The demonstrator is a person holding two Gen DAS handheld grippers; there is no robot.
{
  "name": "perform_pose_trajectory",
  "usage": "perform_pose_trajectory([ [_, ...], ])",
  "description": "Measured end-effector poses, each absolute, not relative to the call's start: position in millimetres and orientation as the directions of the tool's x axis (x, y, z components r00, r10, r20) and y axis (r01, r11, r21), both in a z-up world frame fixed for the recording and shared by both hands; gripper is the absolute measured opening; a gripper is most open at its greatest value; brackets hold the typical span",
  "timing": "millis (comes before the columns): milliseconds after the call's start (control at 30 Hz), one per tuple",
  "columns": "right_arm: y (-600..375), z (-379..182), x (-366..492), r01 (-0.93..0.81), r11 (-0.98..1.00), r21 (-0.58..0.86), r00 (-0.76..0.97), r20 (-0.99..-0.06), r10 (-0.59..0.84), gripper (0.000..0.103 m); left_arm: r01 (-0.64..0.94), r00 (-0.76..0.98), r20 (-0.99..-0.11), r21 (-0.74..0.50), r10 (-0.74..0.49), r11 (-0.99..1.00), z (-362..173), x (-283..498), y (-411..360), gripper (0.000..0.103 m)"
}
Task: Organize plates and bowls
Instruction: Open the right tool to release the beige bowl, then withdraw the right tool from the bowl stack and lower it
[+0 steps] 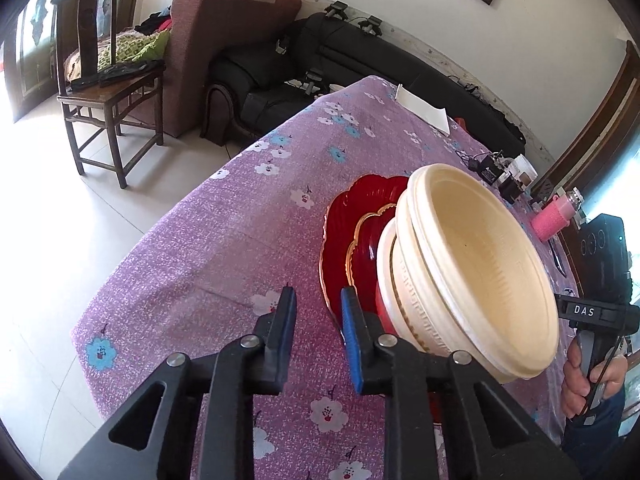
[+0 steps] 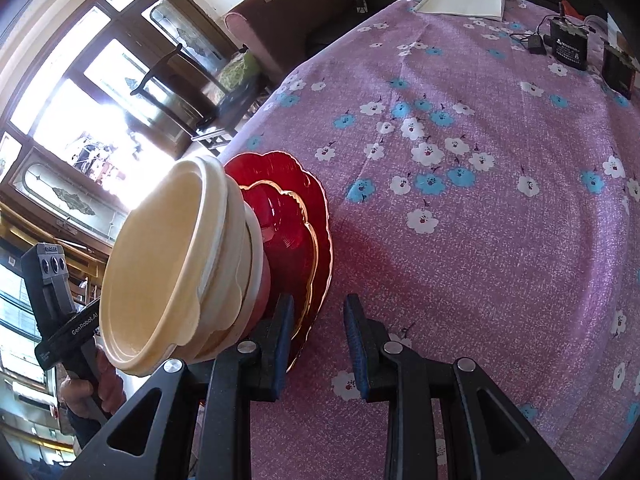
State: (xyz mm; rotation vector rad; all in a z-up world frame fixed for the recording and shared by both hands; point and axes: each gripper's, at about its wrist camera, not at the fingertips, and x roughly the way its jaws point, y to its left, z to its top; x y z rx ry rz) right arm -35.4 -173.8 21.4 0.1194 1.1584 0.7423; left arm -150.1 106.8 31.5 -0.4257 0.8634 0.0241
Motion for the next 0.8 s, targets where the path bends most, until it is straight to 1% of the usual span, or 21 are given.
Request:
perform_pose_trajectory([
  [33, -173, 20, -35, -0.469, 0.757, 0.455, 0.195, -0.783, 0.591, 0.027, -0.183, 0.651, -0.744, -0.345, -0.149, 0.921, 30, -148, 104, 0.018],
  [67, -172, 19, -36, -0.471, 0.757, 0.454, 0.196, -0.782, 0.591, 0.022, -0.18, 0.648, -0.747, -0.338, -0.147, 0.924, 28, -145, 102, 0.018],
  [100, -169, 18, -36, -0.477, 0.757, 0.446, 0.196, -0.786, 0.587, 0.015, -0.181, 0.644, -0.752, -0.329, -0.141, 0.927, 27, -144, 101, 0.018],
  [167, -167, 20, -39, -0.481, 0.765, 0.429, 0.222, -0.784, 0.58, 0.015, -0.174, 0.644, -0.755, -0.302, -0.124, 0.937, 25, -140, 97, 0.017],
  [200, -167, 20, -39, -0.48, 0.768, 0.424, 0.231, -0.783, 0.577, 0.015, -0.165, 0.643, -0.755, -0.3, -0.129, 0.939, 24, -139, 95, 0.014],
  [433, -169, 22, -45, -0.47, 0.778, 0.417, 0.264, -0.774, 0.575, 0.015, -0.167, 0.645, -0.759, -0.255, -0.09, 0.952, 25, -137, 85, 0.013],
  [633, -205, 24, -49, -0.432, 0.796, 0.423, 0.298, -0.767, 0.569, 0.015, -0.114, 0.635, -0.763, -0.247, -0.121, 0.962, 29, -121, 50, 0.012],
  [800, -261, 29, -61, -0.36, 0.831, 0.424, 0.367, -0.755, 0.543, 0.015, -0.023, 0.609, -0.776, -0.224, -0.164, 0.974, 33, -95, -6, 0.012],
])
